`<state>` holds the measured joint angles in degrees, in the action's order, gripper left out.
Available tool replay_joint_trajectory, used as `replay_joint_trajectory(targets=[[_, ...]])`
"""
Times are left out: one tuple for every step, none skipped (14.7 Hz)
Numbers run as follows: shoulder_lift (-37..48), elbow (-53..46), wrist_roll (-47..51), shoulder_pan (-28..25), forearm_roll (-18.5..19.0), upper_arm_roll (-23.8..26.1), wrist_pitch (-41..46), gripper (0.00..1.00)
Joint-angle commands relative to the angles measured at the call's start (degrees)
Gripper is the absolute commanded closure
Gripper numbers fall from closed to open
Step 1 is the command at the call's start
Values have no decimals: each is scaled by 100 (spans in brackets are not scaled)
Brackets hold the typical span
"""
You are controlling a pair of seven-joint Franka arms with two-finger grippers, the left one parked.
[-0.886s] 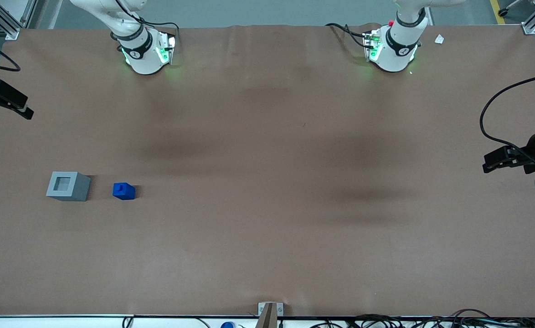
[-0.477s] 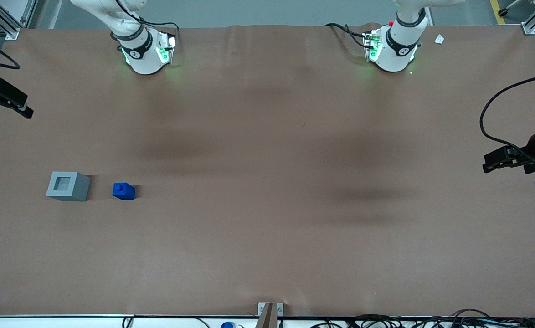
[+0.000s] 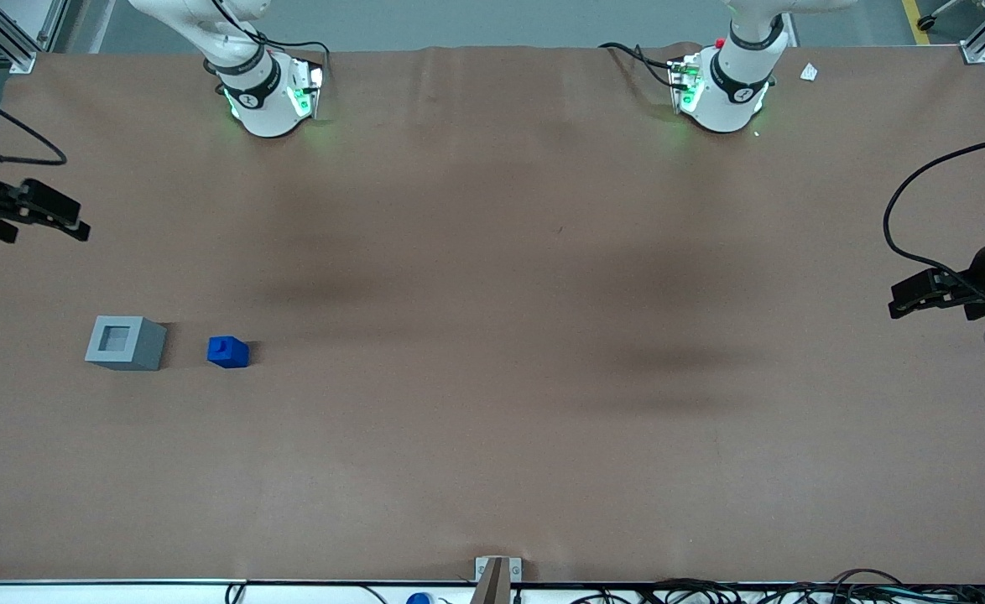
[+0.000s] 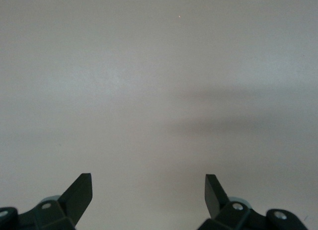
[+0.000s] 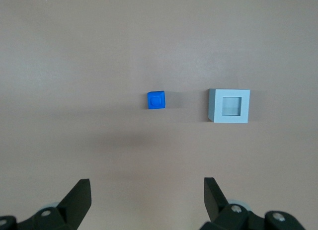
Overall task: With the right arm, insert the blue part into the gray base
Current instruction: 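Move the open right gripper toward the blue block beside the gray base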
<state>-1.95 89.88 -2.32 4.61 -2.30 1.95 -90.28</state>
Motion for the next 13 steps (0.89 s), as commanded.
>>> replay_joint_trajectory(targets=[[-445,56,301,22,-68,24,-235,0],[-612,47,320,31,-68,24,-314,0],[-701,56,329,31,-68,24,-384,0],[-789,91,355,14,-68,24,-480,0],[-885,152,364,5,-68,24,-621,0],[-1069,239,364,-4,-68,24,-883,0],[-1219,310,364,-13,-68,24,-1103,0],[-1351,345,373,-39,-68,24,-1262,0],[-1491,337,416,-126,-68,24,-1359,0],[-1640,346,469,-179,-68,24,-1491,0],[-1799,346,478,-197,-60,24,-1605,0],[-1957,354,478,-189,-60,24,-1659,0],[-2080,381,478,-215,-60,24,-1781,0]])
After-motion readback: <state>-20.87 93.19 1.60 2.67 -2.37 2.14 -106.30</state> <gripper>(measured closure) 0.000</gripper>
